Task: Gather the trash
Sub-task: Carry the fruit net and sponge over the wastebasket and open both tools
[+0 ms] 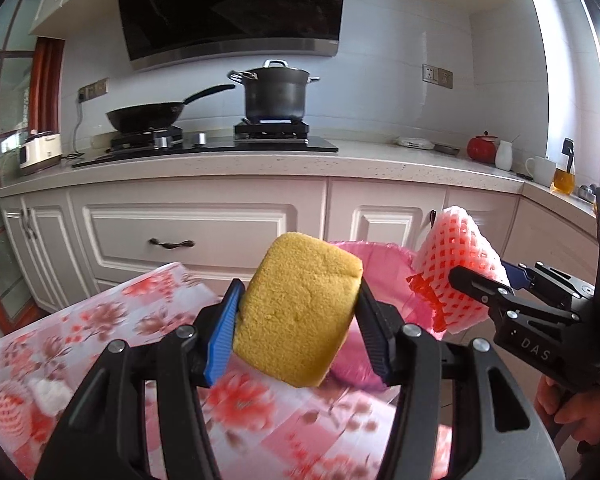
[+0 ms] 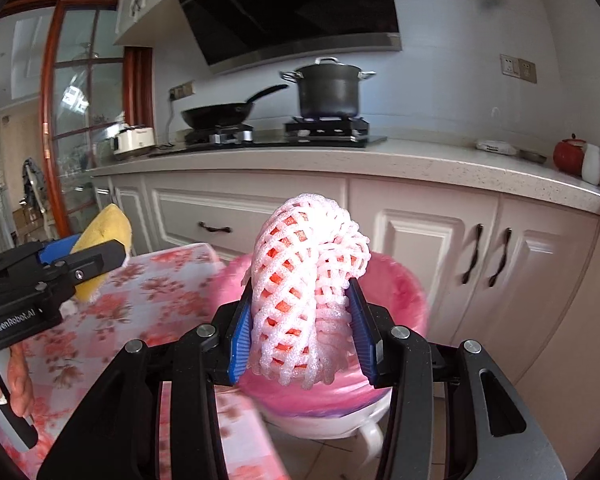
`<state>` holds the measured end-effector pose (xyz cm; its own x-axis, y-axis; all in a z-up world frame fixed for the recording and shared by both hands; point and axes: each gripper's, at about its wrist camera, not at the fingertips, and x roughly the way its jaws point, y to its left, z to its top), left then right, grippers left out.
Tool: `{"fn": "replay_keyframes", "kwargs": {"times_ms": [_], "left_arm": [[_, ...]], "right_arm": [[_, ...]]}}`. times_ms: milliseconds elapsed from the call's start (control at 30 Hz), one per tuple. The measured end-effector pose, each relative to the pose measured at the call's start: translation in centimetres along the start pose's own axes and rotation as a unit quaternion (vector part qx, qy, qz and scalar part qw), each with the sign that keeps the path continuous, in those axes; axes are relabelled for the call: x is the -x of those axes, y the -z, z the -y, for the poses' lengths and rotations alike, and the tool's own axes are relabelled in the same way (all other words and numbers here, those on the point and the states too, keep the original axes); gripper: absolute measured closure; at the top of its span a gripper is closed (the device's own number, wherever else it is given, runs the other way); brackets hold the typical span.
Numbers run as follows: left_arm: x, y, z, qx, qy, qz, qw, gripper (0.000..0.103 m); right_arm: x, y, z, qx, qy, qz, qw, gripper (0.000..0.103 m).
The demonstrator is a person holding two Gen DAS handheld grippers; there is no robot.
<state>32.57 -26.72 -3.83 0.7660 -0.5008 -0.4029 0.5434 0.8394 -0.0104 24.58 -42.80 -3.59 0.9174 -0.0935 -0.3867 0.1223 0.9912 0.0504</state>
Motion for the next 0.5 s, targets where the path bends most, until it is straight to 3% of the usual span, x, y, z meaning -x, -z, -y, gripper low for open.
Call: {"fn": "replay_keyframes", "kwargs": {"times_ms": [500], "left_arm": [[-10.4, -3.0, 2.6, 0.020, 0.034, -0.028, 0.9988, 0.048]], "right_arm": [[-6.2, -0.9, 6.7, -0.025, 0.005, -0.024, 0.999, 0.060]]}}
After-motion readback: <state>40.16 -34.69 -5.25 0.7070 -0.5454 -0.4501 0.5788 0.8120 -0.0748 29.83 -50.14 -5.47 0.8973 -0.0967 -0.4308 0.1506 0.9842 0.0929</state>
